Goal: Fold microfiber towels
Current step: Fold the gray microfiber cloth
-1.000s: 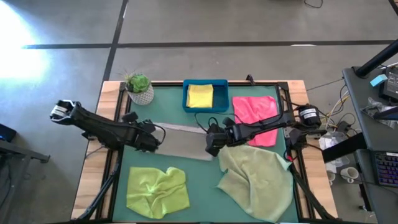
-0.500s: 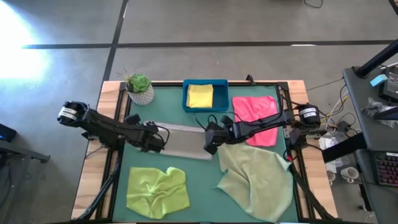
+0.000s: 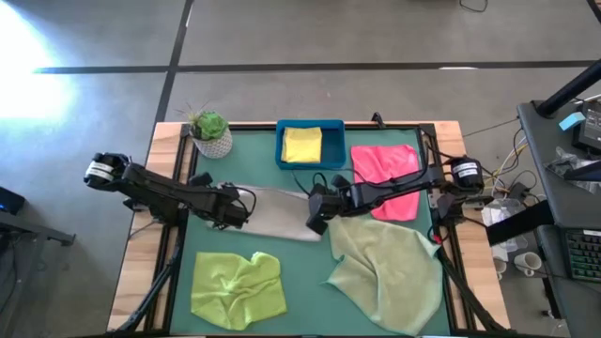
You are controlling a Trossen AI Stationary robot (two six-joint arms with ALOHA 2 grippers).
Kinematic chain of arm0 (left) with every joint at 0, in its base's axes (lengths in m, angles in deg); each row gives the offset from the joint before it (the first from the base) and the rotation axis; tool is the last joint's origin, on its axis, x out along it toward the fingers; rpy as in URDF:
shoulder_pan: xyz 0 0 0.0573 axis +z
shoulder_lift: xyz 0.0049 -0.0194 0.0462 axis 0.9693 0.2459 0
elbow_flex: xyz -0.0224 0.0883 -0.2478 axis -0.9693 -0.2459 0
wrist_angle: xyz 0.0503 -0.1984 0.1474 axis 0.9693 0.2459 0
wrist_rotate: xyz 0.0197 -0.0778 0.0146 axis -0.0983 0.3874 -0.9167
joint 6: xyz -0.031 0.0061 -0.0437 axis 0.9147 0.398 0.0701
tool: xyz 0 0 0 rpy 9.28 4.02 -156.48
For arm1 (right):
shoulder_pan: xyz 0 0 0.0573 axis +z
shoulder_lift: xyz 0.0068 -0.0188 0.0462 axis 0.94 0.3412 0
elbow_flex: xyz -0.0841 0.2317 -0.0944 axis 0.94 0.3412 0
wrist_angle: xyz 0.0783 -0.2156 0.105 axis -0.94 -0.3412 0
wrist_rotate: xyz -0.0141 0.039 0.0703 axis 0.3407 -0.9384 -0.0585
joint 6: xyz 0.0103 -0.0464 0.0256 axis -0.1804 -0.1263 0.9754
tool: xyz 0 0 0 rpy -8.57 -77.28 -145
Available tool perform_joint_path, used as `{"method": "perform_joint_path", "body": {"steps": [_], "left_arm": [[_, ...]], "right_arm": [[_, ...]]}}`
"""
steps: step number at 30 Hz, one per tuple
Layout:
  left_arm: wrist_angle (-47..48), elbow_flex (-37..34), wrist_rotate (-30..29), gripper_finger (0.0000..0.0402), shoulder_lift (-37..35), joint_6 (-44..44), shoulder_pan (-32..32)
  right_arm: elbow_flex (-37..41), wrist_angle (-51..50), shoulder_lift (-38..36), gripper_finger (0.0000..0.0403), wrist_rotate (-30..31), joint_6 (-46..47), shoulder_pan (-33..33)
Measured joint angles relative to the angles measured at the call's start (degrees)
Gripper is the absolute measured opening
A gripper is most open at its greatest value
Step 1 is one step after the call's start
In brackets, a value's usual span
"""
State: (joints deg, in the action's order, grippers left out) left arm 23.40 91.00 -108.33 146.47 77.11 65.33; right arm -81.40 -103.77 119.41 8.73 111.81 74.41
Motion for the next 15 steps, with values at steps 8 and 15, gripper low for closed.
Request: {"method": "perform_joint_path", "body": {"steps": [8,15], "left_arm": [[1.1,0.0,3.0,0.0095,0.0,-0.3,0.0],[17.4,5.0,4.6,0.0152,-0.3,0.1,0.0]], "right_arm": [[-3.5,-0.9,-0.1,0.0127,0.0,-3.1,-0.1],[-9.5,-9.8,-0.6,0.0133,0.0,-5.1,0.0]]}}
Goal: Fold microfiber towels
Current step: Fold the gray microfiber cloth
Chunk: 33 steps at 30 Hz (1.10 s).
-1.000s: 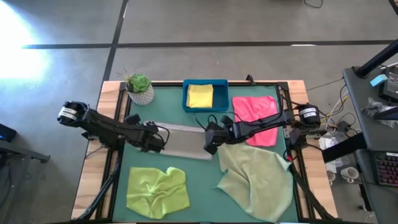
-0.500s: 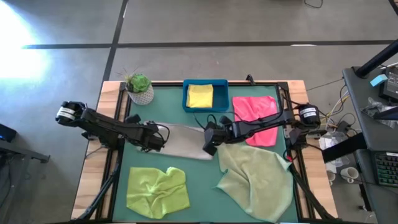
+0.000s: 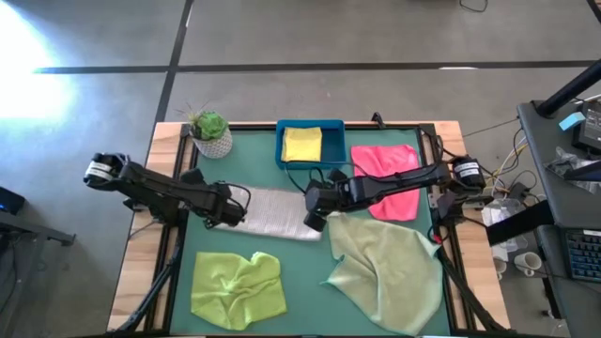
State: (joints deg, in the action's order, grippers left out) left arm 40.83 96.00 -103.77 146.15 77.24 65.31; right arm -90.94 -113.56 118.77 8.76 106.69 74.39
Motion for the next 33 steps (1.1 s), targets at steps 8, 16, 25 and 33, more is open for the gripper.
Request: {"method": "perform_joint_path", "body": {"steps": [8,16,25,33], "left_arm": [[-8.7,2.8,2.0,0.0159,-6.9,1.8,-1.2],[-34.9,-4.6,3.1,0.0156,-13.9,1.4,-2.1],[-45.5,-11.1,3.3,0.0045,-12.6,1.4,-2.0],[-47.3,-14.2,3.2,0.0003,-8.0,0.8,-0.7]], "right_arm": [[-2.5,-8.9,-1.2,0.0109,0.0,-0.8,0.2],[0.0,-11.6,-2.1,0.0081,-1.7,-0.6,2.7],[4.0,-10.8,-2.1,0.0030,-3.6,3.5,4.3],[5.1,-10.7,-2.1,0.0009,-3.6,3.5,4.3]]}}
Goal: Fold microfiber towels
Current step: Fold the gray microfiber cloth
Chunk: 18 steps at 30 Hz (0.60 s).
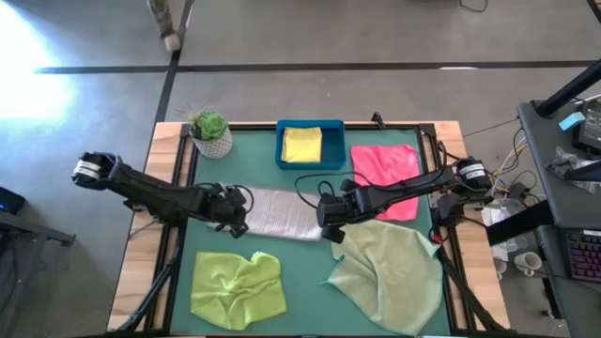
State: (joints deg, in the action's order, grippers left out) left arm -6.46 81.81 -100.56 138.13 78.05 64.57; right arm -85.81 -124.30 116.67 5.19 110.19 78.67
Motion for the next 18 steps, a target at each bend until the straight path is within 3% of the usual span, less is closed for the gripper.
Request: {"method": "perform_joint_path", "body": {"steps": [18], "left_arm": [[-2.8,-0.3,0.1,0.0000,13.0,-11.5,8.4]], "right_arm": [[-0.1,1.8,0.0,0.0008,0.0,1.8,0.0]]}}
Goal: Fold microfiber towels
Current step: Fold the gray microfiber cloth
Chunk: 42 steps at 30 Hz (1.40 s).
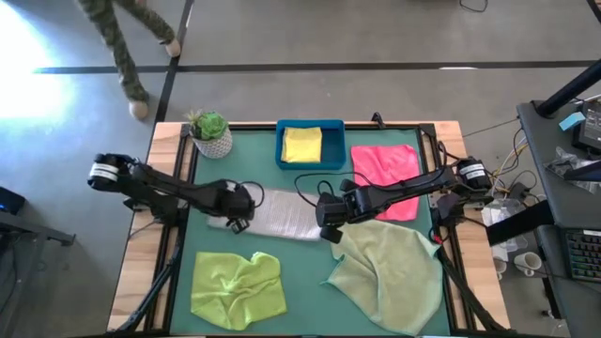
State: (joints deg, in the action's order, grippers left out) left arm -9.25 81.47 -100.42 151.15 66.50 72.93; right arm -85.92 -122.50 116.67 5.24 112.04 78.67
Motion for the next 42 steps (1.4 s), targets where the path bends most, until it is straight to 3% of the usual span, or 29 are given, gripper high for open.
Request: {"method": "perform_joint_path", "body": {"steps": [15,20,25,31,37,42], "left_arm": [[-6.1,0.6,-4.6,0.0000,0.9,-21.7,18.5],[-4.3,2.0,-4.3,0.0000,-1.0,-23.8,22.1],[-4.2,4.5,3.3,0.0000,-5.3,-18.9,20.9],[-14.0,4.4,13.2,0.0000,-10.3,-9.8,16.5],[-23.1,4.3,14.0,0.0000,-10.3,-4.3,8.8],[-30.3,4.4,14.0,0.0000,-7.8,1.0,3.5]], "right_arm": [[0.0,0.7,0.0,0.0008,0.0,1.1,0.0],[0.0,0.7,0.0,0.0008,0.0,1.0,0.0],[0.0,0.5,0.0,0.0008,0.0,0.9,0.0],[0.0,0.3,0.0,0.0008,0.0,-0.4,0.0],[0.0,0.3,0.0,0.0008,-0.1,-6.2,-0.4],[0.0,0.3,0.0,0.0008,-3.8,-11.4,-1.8]]}}
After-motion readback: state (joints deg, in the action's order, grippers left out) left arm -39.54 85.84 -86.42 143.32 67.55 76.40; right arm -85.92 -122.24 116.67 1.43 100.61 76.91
